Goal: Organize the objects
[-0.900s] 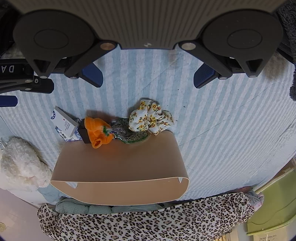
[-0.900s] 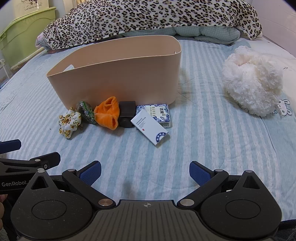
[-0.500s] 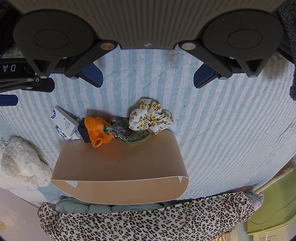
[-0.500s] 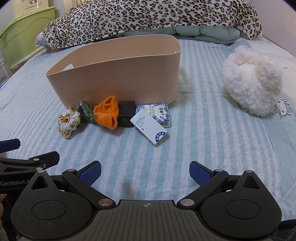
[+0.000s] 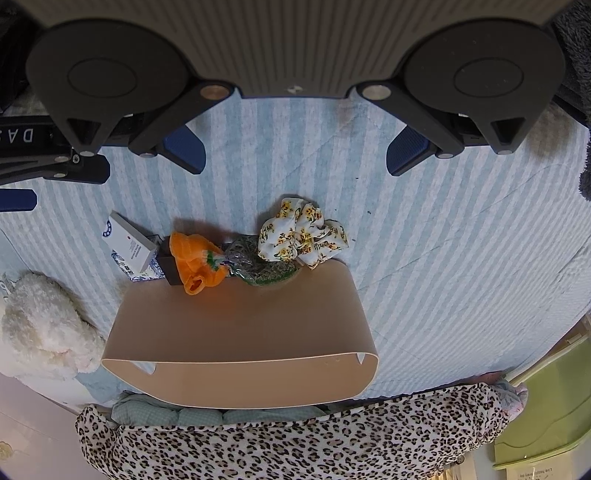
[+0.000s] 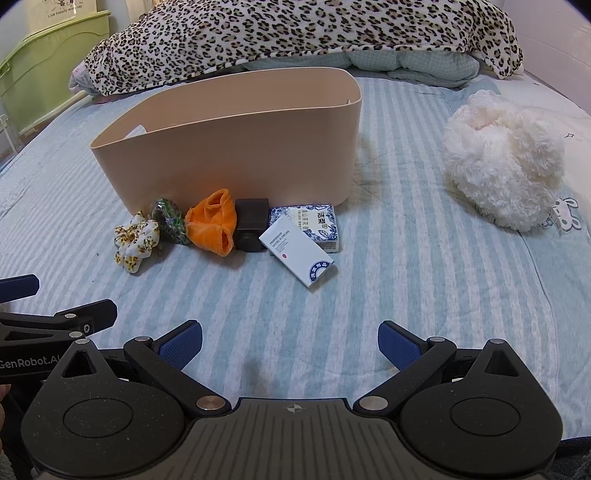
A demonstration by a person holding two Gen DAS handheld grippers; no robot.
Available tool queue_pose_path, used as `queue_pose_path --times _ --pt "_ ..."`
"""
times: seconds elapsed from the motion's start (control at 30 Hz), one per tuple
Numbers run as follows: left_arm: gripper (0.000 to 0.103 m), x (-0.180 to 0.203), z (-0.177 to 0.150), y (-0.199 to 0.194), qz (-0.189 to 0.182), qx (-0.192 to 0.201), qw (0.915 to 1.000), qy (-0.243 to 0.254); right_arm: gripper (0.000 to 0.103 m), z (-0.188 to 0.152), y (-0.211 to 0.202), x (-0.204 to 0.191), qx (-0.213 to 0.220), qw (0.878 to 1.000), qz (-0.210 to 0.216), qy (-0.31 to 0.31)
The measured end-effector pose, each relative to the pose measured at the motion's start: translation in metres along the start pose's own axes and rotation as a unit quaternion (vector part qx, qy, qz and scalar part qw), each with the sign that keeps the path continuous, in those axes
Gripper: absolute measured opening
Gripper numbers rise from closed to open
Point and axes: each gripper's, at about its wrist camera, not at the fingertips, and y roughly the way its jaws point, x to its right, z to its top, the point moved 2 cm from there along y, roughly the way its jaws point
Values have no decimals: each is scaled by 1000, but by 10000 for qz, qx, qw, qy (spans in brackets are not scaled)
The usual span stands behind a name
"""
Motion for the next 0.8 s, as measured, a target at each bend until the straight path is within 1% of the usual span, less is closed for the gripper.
queue_pose_path --times 0.37,0.8 --pt "103 0 -1 1 -7 -15 10000 -36 103 -3 3 6 -4 10000 -21 9" --pt "103 0 0 0 1 -22 10000 -31 103 -3 2 4 -12 10000 -23 -5"
